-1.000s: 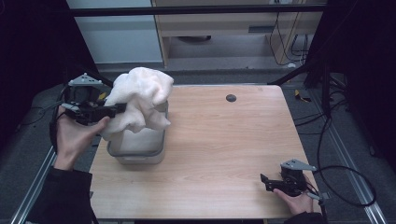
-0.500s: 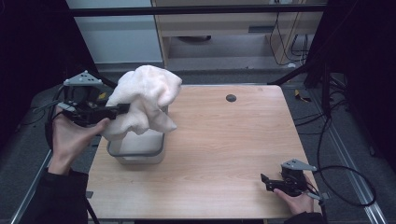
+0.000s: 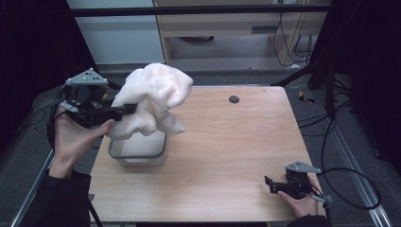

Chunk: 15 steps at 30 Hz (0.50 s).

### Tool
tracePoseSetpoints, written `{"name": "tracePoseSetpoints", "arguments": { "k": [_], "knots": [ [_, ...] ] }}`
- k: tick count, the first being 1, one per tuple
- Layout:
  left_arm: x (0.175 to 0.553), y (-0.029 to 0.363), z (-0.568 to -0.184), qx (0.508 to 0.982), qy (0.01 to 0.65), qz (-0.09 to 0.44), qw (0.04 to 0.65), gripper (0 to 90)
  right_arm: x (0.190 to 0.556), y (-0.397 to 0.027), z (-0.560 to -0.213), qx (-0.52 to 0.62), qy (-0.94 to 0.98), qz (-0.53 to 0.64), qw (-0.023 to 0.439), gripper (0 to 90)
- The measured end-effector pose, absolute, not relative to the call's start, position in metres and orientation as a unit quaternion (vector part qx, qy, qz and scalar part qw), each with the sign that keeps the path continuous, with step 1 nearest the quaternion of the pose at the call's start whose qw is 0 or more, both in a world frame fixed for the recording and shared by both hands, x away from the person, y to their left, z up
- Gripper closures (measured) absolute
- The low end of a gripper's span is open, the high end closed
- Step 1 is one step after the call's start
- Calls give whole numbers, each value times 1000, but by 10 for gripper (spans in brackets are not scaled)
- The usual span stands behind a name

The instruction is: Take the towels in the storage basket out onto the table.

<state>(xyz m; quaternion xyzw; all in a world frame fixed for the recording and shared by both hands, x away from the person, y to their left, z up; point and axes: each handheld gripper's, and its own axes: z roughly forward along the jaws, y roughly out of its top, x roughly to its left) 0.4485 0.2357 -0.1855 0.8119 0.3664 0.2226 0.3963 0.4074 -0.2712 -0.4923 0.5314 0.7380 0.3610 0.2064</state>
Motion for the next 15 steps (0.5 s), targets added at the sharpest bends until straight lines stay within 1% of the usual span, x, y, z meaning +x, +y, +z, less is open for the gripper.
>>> {"name": "tracePoseSetpoints", "arguments": {
  "k": [15],
  "knots": [
    [450,194,-183,832,329,208,395,652,407,-272,-492,530,738,362,209,86]
  ]
}}
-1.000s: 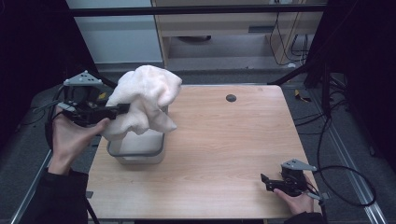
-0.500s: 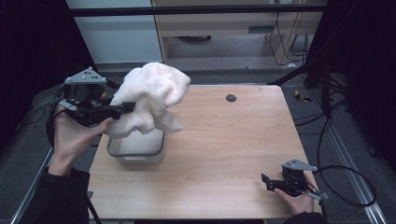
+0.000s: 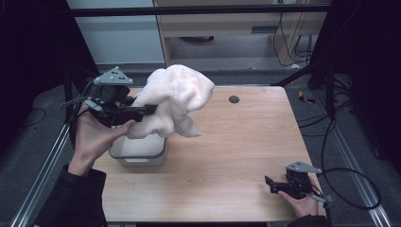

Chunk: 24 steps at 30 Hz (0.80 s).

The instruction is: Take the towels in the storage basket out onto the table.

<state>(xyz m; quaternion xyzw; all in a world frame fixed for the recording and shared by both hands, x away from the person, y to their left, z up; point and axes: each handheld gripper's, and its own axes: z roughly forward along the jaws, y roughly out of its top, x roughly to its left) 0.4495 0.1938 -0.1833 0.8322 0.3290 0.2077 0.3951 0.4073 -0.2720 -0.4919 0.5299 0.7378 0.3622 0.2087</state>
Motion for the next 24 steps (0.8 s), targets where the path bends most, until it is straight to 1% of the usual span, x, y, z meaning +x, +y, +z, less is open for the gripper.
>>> {"name": "tracePoseSetpoints", "arguments": {
  "k": [11,24],
  "knots": [
    [455,155,-193,847,304,189,393,651,406,-273,-491,529,736,364,214,83],
    [466,106,-221,870,273,171,372,650,407,-275,-491,532,733,365,216,81]
  ]
}}
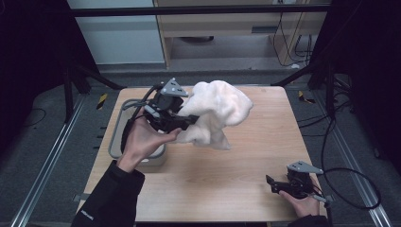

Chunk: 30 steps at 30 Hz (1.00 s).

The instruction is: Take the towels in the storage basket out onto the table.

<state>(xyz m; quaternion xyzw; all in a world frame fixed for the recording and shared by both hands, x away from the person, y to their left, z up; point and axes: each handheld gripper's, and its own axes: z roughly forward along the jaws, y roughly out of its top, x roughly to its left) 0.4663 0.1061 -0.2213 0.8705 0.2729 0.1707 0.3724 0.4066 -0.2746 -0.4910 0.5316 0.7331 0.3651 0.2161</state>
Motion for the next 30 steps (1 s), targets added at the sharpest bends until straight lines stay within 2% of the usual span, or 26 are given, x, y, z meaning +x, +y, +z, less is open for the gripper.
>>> {"name": "tracePoseSetpoints", "arguments": {
  "k": [30],
  "knots": [
    [491,49,-292,890,263,134,347,648,407,-276,-492,523,738,363,225,79]
  ]
}}
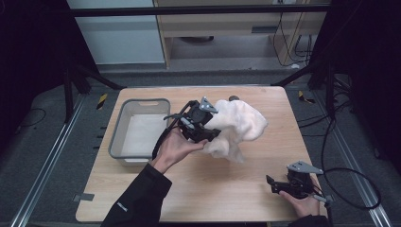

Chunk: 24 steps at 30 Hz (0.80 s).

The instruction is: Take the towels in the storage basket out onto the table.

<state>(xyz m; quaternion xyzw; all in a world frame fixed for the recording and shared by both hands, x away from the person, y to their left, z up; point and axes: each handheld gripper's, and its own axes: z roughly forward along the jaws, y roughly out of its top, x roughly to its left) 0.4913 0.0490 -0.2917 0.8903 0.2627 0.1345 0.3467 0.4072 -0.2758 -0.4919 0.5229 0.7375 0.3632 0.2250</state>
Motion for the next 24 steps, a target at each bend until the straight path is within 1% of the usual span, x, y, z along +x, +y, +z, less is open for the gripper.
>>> {"name": "tracePoseSetpoints", "arguments": {
  "k": [11,18,24],
  "knots": [
    [501,35,-329,895,269,128,331,640,407,-276,-492,523,738,363,224,78],
    [505,31,-353,888,288,122,337,631,407,-275,-493,521,740,362,224,78],
    [506,25,-371,890,292,121,327,600,407,-275,-493,521,741,361,221,77]
  ]
}}
